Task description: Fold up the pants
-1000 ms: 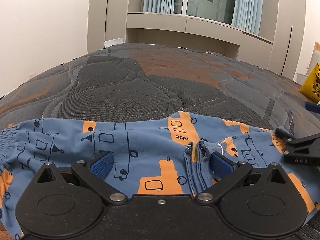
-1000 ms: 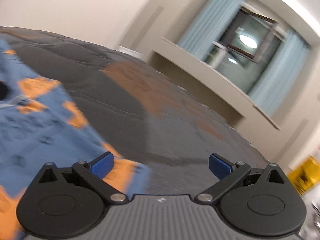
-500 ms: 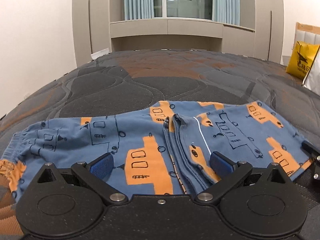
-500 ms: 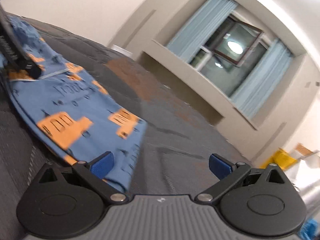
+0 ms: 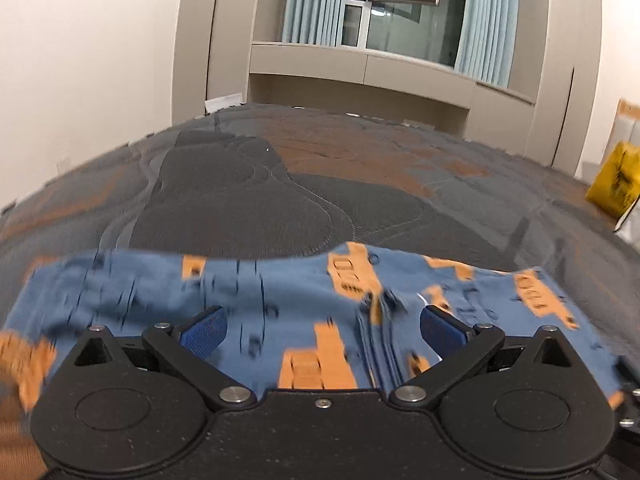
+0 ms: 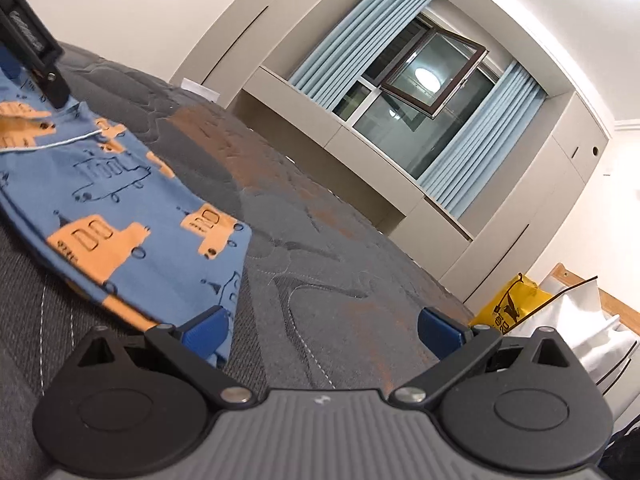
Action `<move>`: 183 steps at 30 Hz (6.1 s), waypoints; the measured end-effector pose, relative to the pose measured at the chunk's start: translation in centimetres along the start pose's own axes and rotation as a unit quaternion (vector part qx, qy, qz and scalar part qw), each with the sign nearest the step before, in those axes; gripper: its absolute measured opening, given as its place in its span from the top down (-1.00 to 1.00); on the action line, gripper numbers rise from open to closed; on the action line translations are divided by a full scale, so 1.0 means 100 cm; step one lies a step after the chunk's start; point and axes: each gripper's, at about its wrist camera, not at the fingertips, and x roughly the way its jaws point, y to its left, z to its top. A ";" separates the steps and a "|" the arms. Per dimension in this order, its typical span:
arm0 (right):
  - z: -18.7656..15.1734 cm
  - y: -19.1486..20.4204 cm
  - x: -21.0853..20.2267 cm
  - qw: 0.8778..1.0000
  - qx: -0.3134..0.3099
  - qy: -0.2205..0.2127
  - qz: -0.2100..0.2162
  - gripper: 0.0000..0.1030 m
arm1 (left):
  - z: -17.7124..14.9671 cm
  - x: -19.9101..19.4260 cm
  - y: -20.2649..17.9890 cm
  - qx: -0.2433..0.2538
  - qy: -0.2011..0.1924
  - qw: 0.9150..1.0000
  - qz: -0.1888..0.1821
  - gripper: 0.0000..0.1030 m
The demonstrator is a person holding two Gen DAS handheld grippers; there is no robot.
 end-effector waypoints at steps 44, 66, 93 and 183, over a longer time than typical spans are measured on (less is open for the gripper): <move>0.069 0.069 -0.023 0.992 -0.027 -0.098 0.074 -1.00 | -0.052 -0.080 0.160 -0.210 -0.070 0.975 0.017 -0.97; 0.081 0.121 -0.011 0.987 -0.078 -0.102 0.095 -1.00 | -0.049 -0.062 0.177 -0.245 -0.079 0.966 -0.001 -0.74; 0.080 0.123 -0.011 0.988 -0.071 -0.105 0.094 -1.00 | -0.046 -0.066 0.174 -0.303 -0.073 0.950 0.025 0.63; 0.010 -0.095 0.081 0.817 0.386 -0.024 0.427 0.77 | -0.041 -0.076 -0.148 0.232 -0.051 0.962 -0.135 0.90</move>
